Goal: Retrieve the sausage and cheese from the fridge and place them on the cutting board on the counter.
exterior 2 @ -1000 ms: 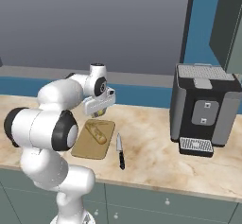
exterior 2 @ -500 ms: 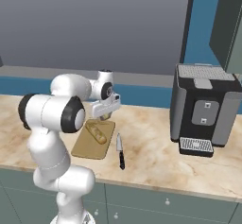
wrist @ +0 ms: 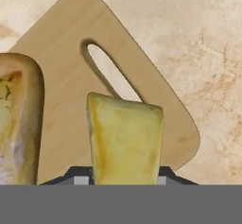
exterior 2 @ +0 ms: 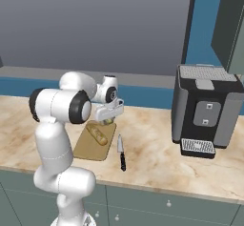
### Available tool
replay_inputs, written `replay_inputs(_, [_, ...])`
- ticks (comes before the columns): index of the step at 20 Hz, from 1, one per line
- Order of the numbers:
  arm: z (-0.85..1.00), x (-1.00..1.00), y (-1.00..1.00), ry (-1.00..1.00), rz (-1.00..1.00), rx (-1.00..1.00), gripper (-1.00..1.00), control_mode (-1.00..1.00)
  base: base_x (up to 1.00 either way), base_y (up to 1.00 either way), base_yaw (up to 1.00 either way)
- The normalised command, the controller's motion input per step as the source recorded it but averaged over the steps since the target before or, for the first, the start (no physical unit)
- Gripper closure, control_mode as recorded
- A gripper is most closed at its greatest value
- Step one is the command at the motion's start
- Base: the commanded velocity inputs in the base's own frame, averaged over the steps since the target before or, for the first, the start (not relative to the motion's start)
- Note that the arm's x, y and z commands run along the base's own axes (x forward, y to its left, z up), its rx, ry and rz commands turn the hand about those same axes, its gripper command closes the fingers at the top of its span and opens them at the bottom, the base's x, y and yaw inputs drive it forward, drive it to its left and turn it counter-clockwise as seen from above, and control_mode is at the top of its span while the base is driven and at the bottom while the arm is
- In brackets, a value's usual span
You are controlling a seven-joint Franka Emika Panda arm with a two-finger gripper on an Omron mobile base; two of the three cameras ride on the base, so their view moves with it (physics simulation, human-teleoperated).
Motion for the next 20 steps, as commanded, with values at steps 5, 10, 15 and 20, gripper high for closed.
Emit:
replay_inputs(5, [-0.31, 0.07, 0.02, 0.00, 0.00, 0.01, -1.00, -1.00, 0.00, 0.00, 0.00])
replay_inputs(10, [-0.02, -0.14, -0.02, -0.09, 0.02, 0.02, -1.00, -1.00, 0.00, 0.00, 0.00])
replay_inputs(15, [0.43, -0.53, 0.16, -0.22, 0.01, 0.00, -1.00, -1.00, 0.00, 0.00, 0.00])
replay_inputs(20, [0.97, -0.43, 0.39, -0.16, 0.01, 0.01, -1.00, -1.00, 0.00, 0.00, 0.00])
